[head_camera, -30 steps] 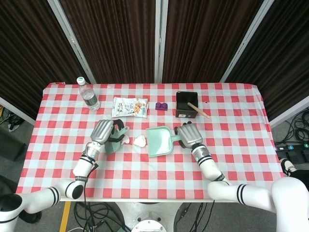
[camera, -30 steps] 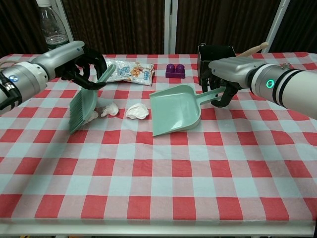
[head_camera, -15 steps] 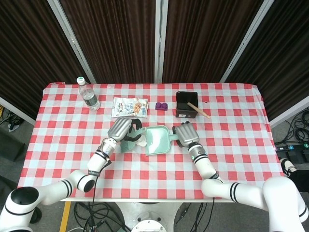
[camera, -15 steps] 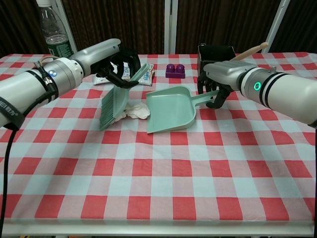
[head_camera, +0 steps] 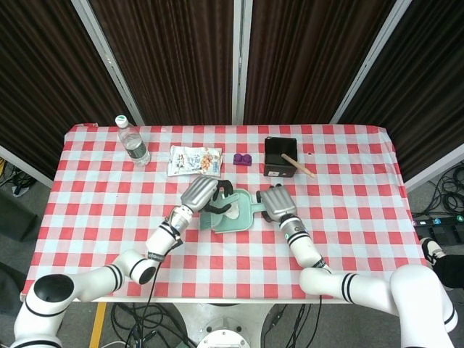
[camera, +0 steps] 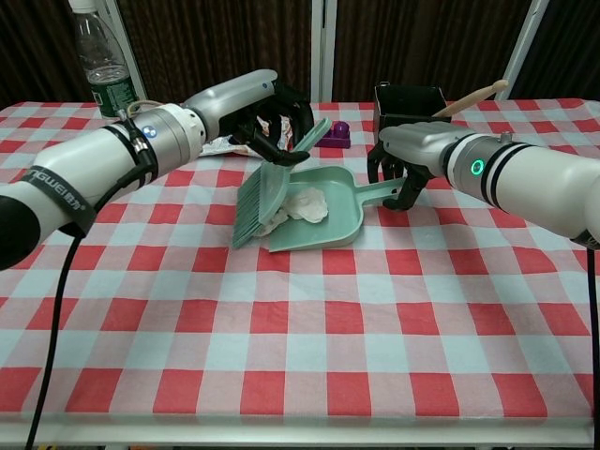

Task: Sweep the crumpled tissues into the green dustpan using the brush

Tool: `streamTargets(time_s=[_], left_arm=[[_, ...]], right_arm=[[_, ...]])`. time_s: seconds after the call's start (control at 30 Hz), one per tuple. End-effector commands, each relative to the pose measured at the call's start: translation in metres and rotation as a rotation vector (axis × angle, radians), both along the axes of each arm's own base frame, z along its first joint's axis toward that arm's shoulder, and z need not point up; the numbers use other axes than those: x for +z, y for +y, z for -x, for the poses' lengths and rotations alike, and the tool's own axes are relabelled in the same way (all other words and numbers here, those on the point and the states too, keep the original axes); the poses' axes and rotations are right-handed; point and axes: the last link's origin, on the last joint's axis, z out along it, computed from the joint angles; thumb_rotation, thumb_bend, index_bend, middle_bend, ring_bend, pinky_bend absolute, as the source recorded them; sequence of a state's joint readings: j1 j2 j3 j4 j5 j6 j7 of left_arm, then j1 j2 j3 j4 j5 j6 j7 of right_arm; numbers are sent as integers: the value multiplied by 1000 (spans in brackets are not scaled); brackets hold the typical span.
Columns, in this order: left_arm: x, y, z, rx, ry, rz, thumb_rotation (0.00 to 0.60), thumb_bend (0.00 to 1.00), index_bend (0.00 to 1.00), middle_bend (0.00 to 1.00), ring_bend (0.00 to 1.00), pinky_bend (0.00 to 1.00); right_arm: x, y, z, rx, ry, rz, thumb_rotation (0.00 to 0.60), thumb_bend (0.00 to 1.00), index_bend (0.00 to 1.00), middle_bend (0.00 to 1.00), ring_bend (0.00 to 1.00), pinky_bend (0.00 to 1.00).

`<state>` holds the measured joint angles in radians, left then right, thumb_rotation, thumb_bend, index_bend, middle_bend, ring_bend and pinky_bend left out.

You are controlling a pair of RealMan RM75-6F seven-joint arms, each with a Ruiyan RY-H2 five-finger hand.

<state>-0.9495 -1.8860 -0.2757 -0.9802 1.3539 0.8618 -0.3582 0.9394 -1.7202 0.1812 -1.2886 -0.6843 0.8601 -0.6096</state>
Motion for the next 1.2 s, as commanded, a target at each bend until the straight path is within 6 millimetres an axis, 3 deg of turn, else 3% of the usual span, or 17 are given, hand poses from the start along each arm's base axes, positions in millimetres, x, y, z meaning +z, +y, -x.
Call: streamTargets(time_s=[0.03, 0.6, 0.67, 0.8, 0.93, 1.03, 1.2], left_arm=[[-3, -1, -7, -14, -5, 11, 600, 508, 565, 560, 652, 922], [-16, -7, -30, -25, -50, 62, 600, 507, 565, 560, 647, 922], [-15, -8, -30, -27, -56, 61, 600, 508, 565, 560, 647, 921], [-8, -8, -28, -33, -71, 42, 600, 508, 565, 560, 646, 922], [3, -9, -23, -45, -78, 24, 600, 508, 565, 560, 646, 921], [12, -12, -19, -55, -83, 10, 600, 507, 564, 561, 646, 922], [34, -21, -9, -73, -93, -21, 600, 508, 564, 560, 646, 921]], right_arm=[[0, 1, 0, -1, -8, -3, 600, 399, 646, 528, 324, 272], [3, 5, 8, -34, -69, -41, 600, 403, 642, 528, 312, 266], [4, 5, 9, -39, -71, -53, 600, 396, 599, 514, 296, 252], [5, 5, 12, -47, -72, -72, 600, 328, 413, 428, 226, 209], [8, 5, 14, -46, -75, -68, 600, 213, 272, 348, 169, 183], [10, 6, 14, -43, -73, -66, 600, 132, 207, 316, 149, 171], [9, 10, 13, -37, -73, -65, 600, 110, 163, 282, 125, 153]])
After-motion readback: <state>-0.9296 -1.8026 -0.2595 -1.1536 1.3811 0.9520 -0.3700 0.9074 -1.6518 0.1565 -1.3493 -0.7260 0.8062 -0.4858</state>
